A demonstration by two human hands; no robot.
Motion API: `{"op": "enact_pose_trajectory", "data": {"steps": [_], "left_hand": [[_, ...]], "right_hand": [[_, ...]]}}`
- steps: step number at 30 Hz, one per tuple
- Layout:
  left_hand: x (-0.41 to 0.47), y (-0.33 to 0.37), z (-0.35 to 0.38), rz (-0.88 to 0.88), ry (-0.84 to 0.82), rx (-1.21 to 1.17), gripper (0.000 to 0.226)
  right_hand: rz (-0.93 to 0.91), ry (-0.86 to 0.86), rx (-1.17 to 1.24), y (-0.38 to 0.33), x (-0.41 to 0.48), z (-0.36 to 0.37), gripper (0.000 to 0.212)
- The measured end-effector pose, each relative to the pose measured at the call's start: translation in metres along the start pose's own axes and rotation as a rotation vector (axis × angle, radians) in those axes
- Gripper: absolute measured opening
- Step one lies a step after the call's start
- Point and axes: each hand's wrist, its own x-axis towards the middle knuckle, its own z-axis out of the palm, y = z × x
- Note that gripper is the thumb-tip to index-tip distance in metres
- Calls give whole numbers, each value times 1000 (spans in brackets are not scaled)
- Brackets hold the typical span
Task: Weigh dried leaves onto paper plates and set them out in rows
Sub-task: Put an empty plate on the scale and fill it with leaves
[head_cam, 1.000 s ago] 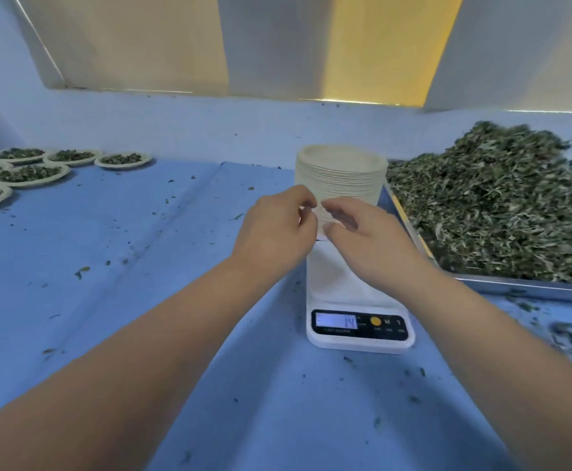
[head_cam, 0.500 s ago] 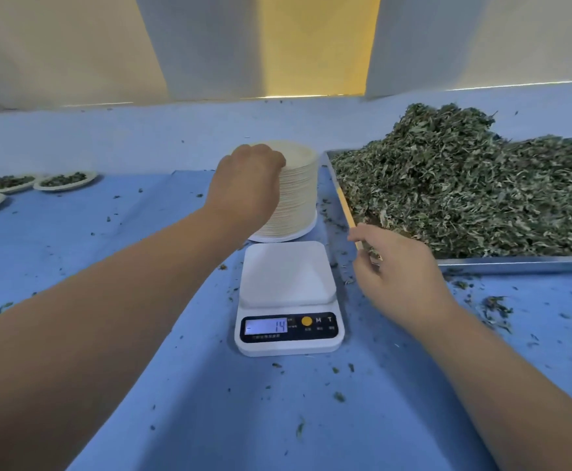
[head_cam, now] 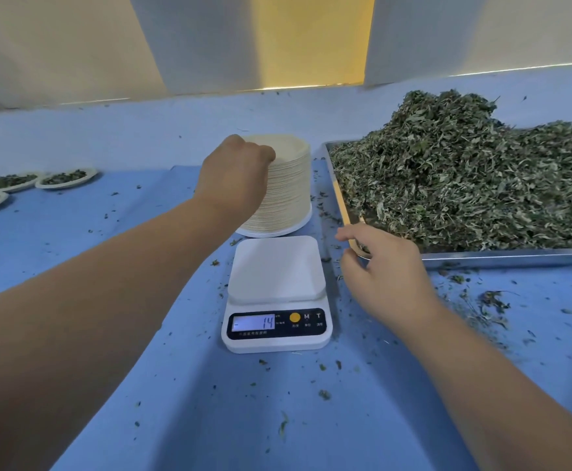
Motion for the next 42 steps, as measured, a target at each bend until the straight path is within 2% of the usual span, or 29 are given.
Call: {"op": "enact_pose_trajectory", "data": {"steps": [3, 6, 17, 23, 34, 39, 42], "left_hand": [[1, -2, -5, 99, -40, 140, 14], [0, -2, -8, 188, -76, 251, 20], [5, -9, -2, 240, -44, 289, 14], [4, -10, 3, 339, -13, 356, 18], [4, -16, -2, 472, -12, 388, 44], [9, -11, -6, 442, -50, 308, 75], [12, -10, -7, 448, -49, 263, 84]], "right_hand": [[20, -6, 11, 1, -1, 1, 26], [34, -12, 20, 2, 0, 1, 26], [35, -43, 19, -1, -1, 1, 21], [14, -30, 30, -1, -1, 4, 19], [-16, -33, 24, -4, -3, 7, 22], [-24, -41, 28, -8, -4, 7, 21], [-9, -60, 21, -8, -4, 7, 22]]}}
